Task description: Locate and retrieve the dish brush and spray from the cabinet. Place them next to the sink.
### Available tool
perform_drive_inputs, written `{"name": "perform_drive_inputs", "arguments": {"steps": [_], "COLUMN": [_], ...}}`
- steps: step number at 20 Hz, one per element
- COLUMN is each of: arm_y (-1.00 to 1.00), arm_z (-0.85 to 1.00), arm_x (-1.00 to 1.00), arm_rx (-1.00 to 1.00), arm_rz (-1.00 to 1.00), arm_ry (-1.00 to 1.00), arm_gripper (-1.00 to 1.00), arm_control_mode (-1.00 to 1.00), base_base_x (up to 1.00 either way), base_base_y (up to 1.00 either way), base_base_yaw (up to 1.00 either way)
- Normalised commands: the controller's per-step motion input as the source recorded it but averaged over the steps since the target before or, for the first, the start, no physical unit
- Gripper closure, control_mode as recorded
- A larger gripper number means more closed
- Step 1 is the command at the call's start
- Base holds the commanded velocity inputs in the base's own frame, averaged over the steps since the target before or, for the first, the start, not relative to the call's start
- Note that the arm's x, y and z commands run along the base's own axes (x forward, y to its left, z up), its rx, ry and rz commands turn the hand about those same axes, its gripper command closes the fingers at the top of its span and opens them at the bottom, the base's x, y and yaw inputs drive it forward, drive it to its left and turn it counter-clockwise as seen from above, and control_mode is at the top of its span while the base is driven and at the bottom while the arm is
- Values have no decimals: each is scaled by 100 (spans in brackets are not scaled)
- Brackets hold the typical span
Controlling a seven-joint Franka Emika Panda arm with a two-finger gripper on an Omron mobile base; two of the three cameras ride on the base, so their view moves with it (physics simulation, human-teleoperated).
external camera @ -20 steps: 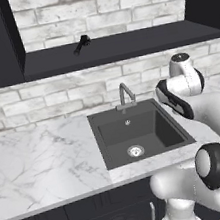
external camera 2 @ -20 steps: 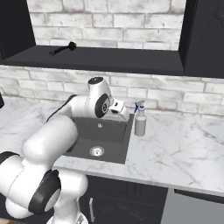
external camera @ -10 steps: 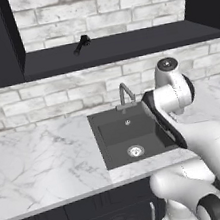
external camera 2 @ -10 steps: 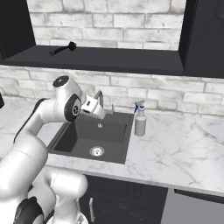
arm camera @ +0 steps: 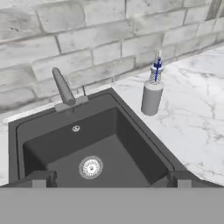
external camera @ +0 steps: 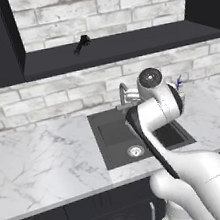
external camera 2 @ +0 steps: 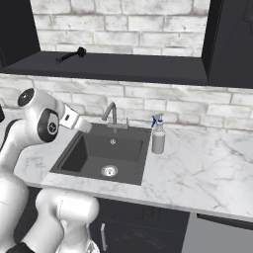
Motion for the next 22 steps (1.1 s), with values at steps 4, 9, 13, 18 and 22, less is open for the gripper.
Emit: {"name": "perform_drive_inputs", "arguments": {"steps": [4,9,13,18,22], "arm_y": [57,58,63,50,39], "arm_z": [74,71,73,83,81], "arm_x": [-14,0,0,-8,-5], "arm_rx": [0,0,-3,-6,-6], "arm_rz": [-6,2,11,8,7], "arm_ry": [-22,-16,-9,-8,-6], "arm_gripper": [-100,-100,-100,-100,-100], "arm_control_mode": [-100,-100,-100,-100,-100], "base_base_x": [0,0,0,0,0], "base_base_y": [0,0,0,0,0], "base_base_yaw": [0,0,0,0,0]}}
